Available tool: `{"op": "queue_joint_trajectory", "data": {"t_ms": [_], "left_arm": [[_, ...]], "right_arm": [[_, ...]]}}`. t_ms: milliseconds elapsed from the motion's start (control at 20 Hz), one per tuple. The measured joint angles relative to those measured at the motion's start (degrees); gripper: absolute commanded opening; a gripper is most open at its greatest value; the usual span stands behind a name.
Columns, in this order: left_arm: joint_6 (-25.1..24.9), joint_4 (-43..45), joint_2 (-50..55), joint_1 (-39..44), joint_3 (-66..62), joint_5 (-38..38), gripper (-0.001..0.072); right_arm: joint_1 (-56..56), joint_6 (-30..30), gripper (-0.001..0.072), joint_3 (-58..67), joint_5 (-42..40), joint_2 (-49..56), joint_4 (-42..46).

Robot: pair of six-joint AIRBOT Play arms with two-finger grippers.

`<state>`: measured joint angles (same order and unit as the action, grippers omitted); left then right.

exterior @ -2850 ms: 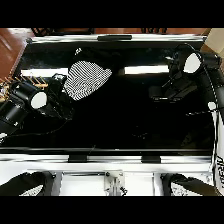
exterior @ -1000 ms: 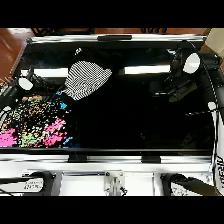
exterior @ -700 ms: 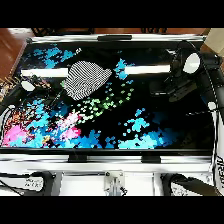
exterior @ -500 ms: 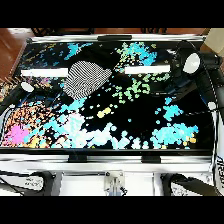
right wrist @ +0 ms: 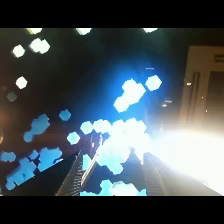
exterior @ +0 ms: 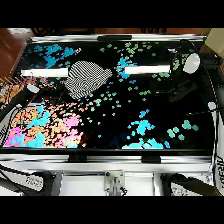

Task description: Fold the shirts.

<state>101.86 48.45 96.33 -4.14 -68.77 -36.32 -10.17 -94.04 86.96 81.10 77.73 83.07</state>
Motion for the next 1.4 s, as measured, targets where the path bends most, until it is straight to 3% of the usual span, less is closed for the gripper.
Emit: {"op": "queue_joint_trajectory", "data": {"t_ms": [50,100,150,450,800,1000,1200,1350,1400], "left_arm": [[-0.13,-1.14,0.39,0.48,0.0,1.42,0.0267],[-0.26,-2.12,0.7,0.85,0.0,2.36,0.0078],[-0.44,-2.93,1.03,1.27,0.0,3.32,0.0057],[-3.26,-6.25,-0.07,2.19,-3.13,3.98,0.0055],[-21.75,-11.74,-13.53,2.78,-20.04,-4.57,0.0056],[-27.82,-14.01,-26.01,4.76,-31.63,-7.69,0.0055],[-28.76,-11.21,-38.38,5.68,-35.98,-11.13,0.0054],[-21.92,0.61,-45.99,5.25,-37.0,-18.03,0.0055],[-19.3,5.9,-47.91,5.14,-37.16,-21.31,0.0055]], "right_arm": [[0.0,0.02,0.0507,0.0,-0.22,0.0,0.0],[0.0,0.02,0.0507,0.0,-0.24,0.0,0.0],[0.0,0.02,0.0508,0.0,-0.46,0.0,0.0],[0.0,0.22,0.0507,0.0,-0.98,0.0,0.0],[0.0,2.8,0.0507,6.14,-1.88,-2.71,1.53],[0.0,3.45,0.0507,15.08,-2.69,-8.5,5.03],[0.0,3.65,0.0507,19.71,-3.67,-17.16,6.67],[0.0,3.54,0.0508,20.59,1.38,-21.07,6.69],[0.0,3.26,0.0547,20.2,4.28,-21.51,6.21]]}}
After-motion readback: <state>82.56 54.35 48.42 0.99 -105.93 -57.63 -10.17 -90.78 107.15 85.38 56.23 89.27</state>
